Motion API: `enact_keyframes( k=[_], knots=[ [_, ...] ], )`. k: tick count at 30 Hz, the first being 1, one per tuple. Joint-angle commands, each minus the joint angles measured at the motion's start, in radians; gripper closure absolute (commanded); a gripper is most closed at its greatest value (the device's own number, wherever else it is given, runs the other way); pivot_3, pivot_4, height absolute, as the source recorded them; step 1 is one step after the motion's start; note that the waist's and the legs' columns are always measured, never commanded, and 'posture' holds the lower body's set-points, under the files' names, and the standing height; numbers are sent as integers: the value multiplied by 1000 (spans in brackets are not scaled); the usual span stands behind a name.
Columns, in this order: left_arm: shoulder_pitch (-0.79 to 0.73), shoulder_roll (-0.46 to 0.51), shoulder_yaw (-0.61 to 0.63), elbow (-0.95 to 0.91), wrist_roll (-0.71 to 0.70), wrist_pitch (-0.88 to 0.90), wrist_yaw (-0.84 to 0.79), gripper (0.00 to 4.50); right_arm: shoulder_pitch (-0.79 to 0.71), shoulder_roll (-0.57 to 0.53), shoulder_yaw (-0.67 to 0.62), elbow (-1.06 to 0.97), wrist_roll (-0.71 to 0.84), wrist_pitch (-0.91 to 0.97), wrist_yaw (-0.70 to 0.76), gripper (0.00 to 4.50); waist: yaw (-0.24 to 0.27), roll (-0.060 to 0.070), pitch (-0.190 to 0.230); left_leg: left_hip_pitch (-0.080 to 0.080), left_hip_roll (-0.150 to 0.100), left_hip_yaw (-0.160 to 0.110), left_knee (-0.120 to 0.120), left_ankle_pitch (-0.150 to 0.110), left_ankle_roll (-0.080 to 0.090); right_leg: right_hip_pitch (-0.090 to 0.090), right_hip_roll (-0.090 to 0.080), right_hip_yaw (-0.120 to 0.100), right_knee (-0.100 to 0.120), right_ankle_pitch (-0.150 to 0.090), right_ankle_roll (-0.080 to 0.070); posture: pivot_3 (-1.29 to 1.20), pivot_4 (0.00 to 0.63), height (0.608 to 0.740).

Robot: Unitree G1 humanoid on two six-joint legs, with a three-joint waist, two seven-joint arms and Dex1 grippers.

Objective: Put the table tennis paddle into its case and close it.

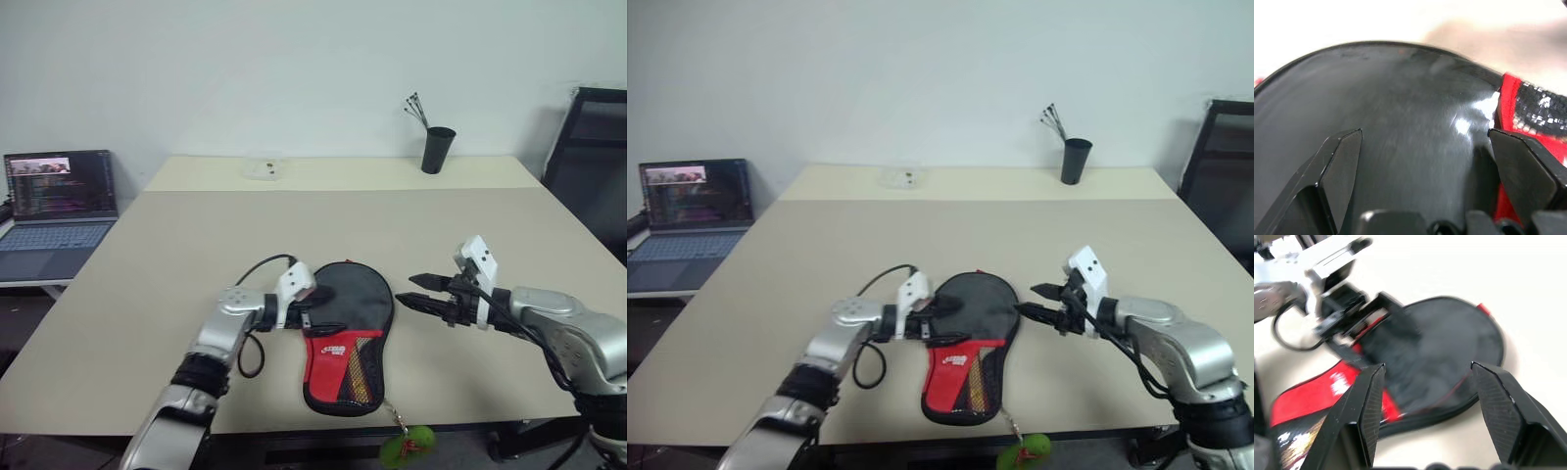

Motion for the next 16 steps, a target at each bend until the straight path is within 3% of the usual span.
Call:
enact_keyframes(
  k=[1, 6, 10, 16],
  knots=[
    [52, 61, 111, -162, -76, 70, 65, 0, -43, 12, 10, 99, -47, -123, 80, 1465, -3, 0, 3, 0, 0, 0, 0, 0, 0, 0, 0, 0, 0, 0, 0, 0, 150, 740],
    [199, 164, 238, -373, -136, 161, 150, 0, -117, 7, 18, 301, -121, -220, 144, 1465, -5, 0, 9, 0, 0, 2, 2, 0, 0, 0, -2, 2, 1, 0, 0, 0, 150, 740],
    [234, 177, 234, -446, -137, 196, 211, 0, -163, -5, 12, 408, -166, -278, 183, 1465, 9, -1, 11, 0, -1, 1, 3, 0, 0, 1, -3, 1, 1, 0, 1, 0, 150, 740],
    [301, 184, 247, -502, -140, 235, 288, 0, -183, -3, 37, 411, -214, -266, 182, 1465, 4, -1, 12, 0, 0, 3, 3, 0, 0, 1, -3, 2, 1, 2, -1, 0, 150, 740]
  ],
)
